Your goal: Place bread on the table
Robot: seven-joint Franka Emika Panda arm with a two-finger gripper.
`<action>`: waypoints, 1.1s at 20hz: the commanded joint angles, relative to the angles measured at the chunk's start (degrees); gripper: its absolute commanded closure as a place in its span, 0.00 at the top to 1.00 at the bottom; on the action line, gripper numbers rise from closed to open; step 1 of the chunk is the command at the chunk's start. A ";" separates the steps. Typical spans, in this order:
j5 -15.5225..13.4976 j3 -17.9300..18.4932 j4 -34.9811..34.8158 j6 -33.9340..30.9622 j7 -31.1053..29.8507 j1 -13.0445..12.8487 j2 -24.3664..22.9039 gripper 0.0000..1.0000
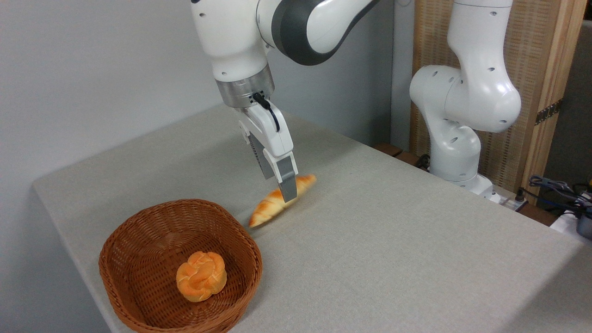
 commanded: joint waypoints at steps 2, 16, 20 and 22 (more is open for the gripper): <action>0.88 0.49 11.13 -6.82 -3.48 -0.41 4.21 1.00; 0.44 1.63 33.92 -11.32 -11.22 -0.32 12.31 1.00; 0.97 2.15 33.66 -13.70 -11.14 0.03 11.61 1.00; 0.97 4.26 32.61 -13.70 -10.52 -0.23 10.55 1.00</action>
